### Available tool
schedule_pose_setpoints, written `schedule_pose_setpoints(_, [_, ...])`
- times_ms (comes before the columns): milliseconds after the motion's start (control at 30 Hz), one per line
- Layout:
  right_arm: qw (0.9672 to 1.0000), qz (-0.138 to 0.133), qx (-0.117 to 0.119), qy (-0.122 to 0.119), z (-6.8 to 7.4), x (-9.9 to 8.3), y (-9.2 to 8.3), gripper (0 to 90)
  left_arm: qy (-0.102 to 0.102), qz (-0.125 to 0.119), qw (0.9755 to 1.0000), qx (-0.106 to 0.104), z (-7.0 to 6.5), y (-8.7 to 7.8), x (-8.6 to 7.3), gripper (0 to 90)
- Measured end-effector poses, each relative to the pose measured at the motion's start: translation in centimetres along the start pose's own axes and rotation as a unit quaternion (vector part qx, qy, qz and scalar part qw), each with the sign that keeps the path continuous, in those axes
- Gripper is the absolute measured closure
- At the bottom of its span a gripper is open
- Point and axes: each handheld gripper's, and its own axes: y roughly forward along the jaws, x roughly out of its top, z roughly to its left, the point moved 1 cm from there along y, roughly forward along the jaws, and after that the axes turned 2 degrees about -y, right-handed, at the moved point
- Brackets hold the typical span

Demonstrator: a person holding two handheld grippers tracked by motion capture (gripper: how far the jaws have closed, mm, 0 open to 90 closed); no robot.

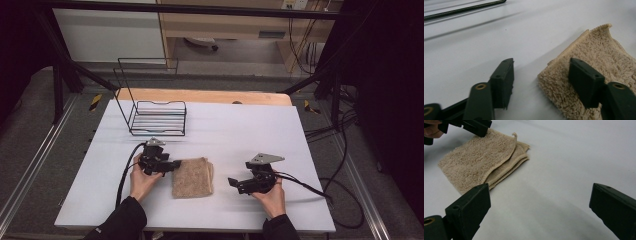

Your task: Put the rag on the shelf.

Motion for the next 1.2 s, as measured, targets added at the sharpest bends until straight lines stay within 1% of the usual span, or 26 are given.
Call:
schedule_pose_setpoints(133, [1.0, 0.003, 0.0, -0.002, 0.0, -0.1, 0.1, 4.1, -0.009, -0.001, 1.0, -0.004, 0.1, 0.3, 0.0, 49.7])
schedule_pose_setpoints(300, [1.0, 0.004, 0.002, -0.001, 0.0, 0.0, 0.1, 4.8, -0.018, 0.006, 0.9998, -0.006, -0.2, 0.3, -0.1, 57.9])
schedule_pose_setpoints(333, [1.0, 0.005, 0.001, 0.003, 0.0, 0.0, 0.0, 5.1, -0.021, 0.009, 0.9997, -0.007, -0.2, 0.2, -0.1, 60.0])
schedule_pose_setpoints(433, [1.0, 0.005, 0.001, 0.006, 0.0, 0.0, 0.1, 5.7, -0.022, 0.017, 0.9996, -0.008, -0.3, -0.1, -0.3, 60.4])
schedule_pose_setpoints(467, [1.0, 0.005, 0.002, 0.007, 0.0, 0.0, 0.1, 5.9, -0.026, 0.016, 0.9995, -0.009, -0.3, -0.3, -0.4, 60.1])
schedule_pose_setpoints(567, [0.9999, 0.005, 0.002, 0.01, 0.1, 0.0, 0.1, 6.7, -0.028, 0.017, 0.9994, -0.008, -0.4, -0.5, -0.6, 60.2])
schedule_pose_setpoints(600, [0.9999, 0.003, 0.003, 0.014, 0.0, 0.0, 0.1, 7.1, -0.031, 0.018, 0.9993, -0.01, -0.4, -0.3, -0.6, 62.2])
schedule_pose_setpoints(667, [0.9999, 0.004, 0.003, 0.013, 0.0, 0.1, 0.2, 7.4, -0.034, 0.021, 0.9991, -0.011, -0.4, -0.1, -0.7, 63.1])
schedule_pose_setpoints(700, [0.9999, 0.005, -0.001, 0.01, 0.1, 0.2, 0.3, 8.3, -0.036, 0.02, 0.9991, -0.011, -0.4, -0.1, -0.7, 65.4])
schedule_pose_setpoints(767, [0.9999, 0.007, -0.001, 0.011, 0.2, 0.3, 0.4, 9.0, -0.041, 0.022, 0.9989, -0.013, -0.5, -0.1, -0.7, 66.9])
schedule_pose_setpoints(833, [0.9999, 0.007, 0.003, 0.013, 0.5, 0.7, 0.8, 10.5, -0.044, 0.023, 0.9986, -0.019, -0.6, 0.0, -0.7, 72.7])
schedule_pose_setpoints(867, [0.9999, 0.007, 0.003, 0.013, 0.5, 0.7, 0.8, 10.5, -0.045, 0.024, 0.9985, -0.02, -0.7, 0.0, -0.8, 72.7])
schedule_pose_setpoints(900, [0.9998, 0.002, 0.007, 0.02, 0.6, 1.1, 1.2, 12.3, -0.044, 0.025, 0.9985, -0.022, -0.7, 0.0, -0.7, 77.5])
schedule_pose_setpoints(933, [0.9998, 0.001, 0.009, 0.02, 0.7, 1.4, 1.5, 13.4, -0.045, 0.024, 0.9985, -0.023, -0.9, 0.1, -0.7, 79.5])
schedule_pose_setpoints(967, [0.9999, 0.0, 0.006, 0.016, 0.8, 1.7, 1.8, 14.7, -0.042, 0.024, 0.9986, -0.021, -1.0, 0.0, -0.7, 80.4])
schedule_pose_setpoints(1000, [0.9998, -0.001, 0.005, 0.02, 1.0, 2.0, 2.1, 15.5, -0.041, 0.025, 0.9987, -0.019, -1.0, 0.1, -0.7, 81.1])
schedule_pose_setpoints(1100, [0.9998, 0.005, 0.005, 0.019, 1.5, 2.8, 3.2, 20.4, -0.039, 0.025, 0.9988, -0.019, -1.1, 0.1, -0.8, 82.4])
schedule_pose_setpoints(1133, [0.9998, 0.005, 0.005, 0.019, 1.5, 2.8, 3.2, 20.4, -0.038, 0.024, 0.9988, -0.018, -1.1, 0.2, -0.8, 82.4])
schedule_pose_setpoints(1167, [0.9997, 0.006, 0.005, 0.023, 1.6, 3.2, 4.0, 24.5, -0.038, 0.022, 0.9989, -0.018, -1.1, 0.2, -0.8, 82.6])
schedule_pose_setpoints(1200, [0.9997, 0.006, 0.005, 0.023, 1.6, 3.2, 4.0, 24.5, -0.036, 0.02, 0.999, -0.017, -1.2, 0.2, -0.9, 82.6])
